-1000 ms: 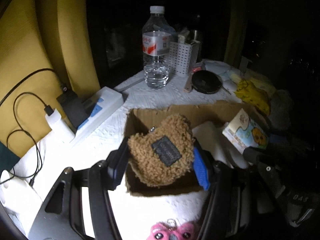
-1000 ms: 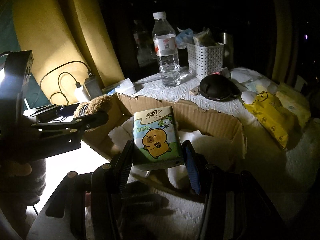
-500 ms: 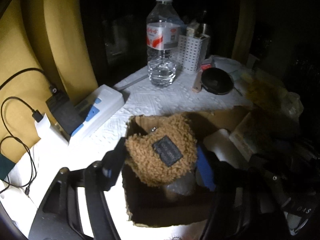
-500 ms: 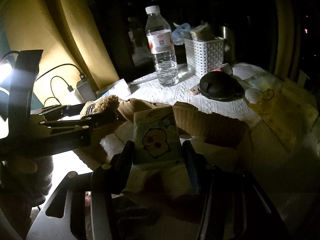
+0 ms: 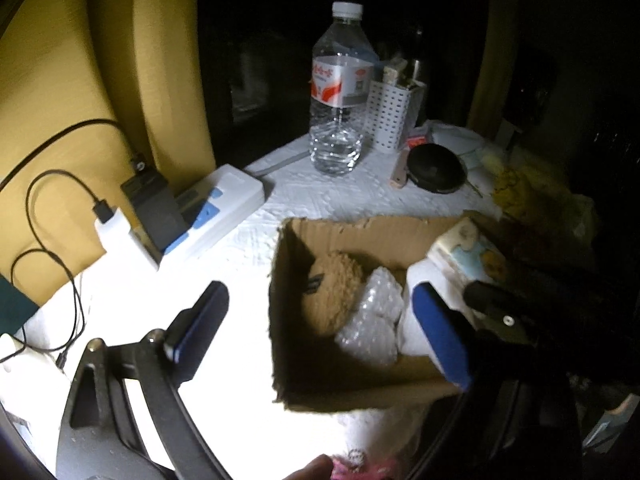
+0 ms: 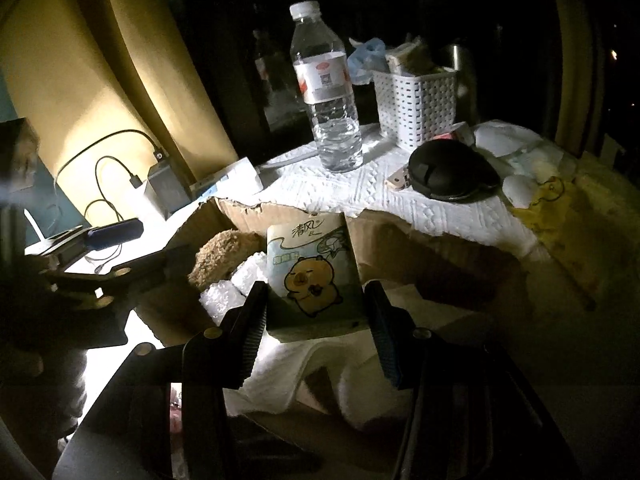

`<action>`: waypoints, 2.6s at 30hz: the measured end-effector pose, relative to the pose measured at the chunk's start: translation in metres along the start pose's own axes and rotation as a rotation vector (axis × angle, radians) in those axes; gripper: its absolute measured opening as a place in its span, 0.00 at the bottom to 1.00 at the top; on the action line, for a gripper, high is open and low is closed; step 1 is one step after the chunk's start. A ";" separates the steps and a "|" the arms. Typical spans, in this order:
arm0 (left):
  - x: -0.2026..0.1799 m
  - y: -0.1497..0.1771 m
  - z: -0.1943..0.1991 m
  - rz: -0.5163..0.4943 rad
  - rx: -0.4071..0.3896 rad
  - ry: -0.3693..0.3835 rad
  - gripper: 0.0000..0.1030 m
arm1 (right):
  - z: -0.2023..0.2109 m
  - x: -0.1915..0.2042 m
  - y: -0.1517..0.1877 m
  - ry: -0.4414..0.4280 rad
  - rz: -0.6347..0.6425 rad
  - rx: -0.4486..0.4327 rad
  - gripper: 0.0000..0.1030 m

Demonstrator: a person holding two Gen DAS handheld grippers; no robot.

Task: Organize soft objects
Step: 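Open the left tool to drop the plush while the right tool releases the tissue pack, then move the left tool to the pink cat plush while the right tool reaches the gray glove, then close the left tool on the pink plush while the right tool grips the gray glove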

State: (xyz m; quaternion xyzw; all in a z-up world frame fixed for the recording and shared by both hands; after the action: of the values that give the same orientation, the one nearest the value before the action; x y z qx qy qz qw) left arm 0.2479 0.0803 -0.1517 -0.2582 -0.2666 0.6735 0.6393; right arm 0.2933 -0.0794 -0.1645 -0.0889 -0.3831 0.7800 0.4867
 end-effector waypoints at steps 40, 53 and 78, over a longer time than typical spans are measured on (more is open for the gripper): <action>-0.013 0.058 0.080 -0.016 -0.041 0.059 0.91 | 0.075 0.032 0.054 0.083 0.025 -0.030 0.51; -0.025 0.087 0.079 -0.037 0.005 0.070 0.91 | 0.075 0.020 0.090 0.094 -0.016 0.011 0.51; -0.026 0.134 0.068 -0.030 0.088 0.065 0.91 | 0.055 0.032 0.133 0.056 -0.029 0.092 0.51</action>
State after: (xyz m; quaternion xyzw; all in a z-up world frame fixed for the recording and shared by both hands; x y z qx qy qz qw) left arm 0.1053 0.0472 -0.1939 -0.2475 -0.2197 0.6664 0.6681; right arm 0.1571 -0.1122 -0.2098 -0.0829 -0.3341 0.7870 0.5121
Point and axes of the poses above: each gripper's, at about its wrist camera, not at the fingertips, and z roughly against the way its jaws point, x to its left, y to its underside, the point moved 5 cm from there along -z, roughly the way its jaws point, and after that the axes turned 7 degrees about -z, right-handed, at the moved point
